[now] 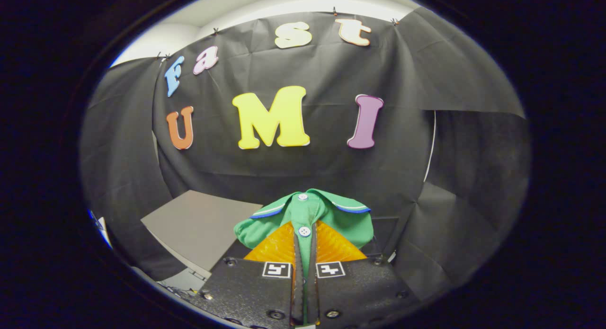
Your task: Put the clothes into the washing machine and then close the washing machine lid.
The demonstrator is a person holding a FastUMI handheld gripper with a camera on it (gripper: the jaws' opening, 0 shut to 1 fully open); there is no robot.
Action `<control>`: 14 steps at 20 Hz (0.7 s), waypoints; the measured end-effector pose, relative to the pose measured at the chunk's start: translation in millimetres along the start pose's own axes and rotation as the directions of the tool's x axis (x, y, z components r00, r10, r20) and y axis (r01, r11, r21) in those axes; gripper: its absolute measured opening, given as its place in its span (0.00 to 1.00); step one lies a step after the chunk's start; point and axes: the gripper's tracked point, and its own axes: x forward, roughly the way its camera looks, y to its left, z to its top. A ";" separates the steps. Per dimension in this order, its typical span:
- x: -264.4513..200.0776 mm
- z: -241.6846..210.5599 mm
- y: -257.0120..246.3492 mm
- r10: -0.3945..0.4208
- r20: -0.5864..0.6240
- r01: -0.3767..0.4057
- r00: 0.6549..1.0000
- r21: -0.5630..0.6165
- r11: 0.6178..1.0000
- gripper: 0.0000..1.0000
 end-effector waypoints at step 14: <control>99.9 -123.3 -36.5 0.043 -0.213 -0.052 0.976 -0.040 0.998 0.07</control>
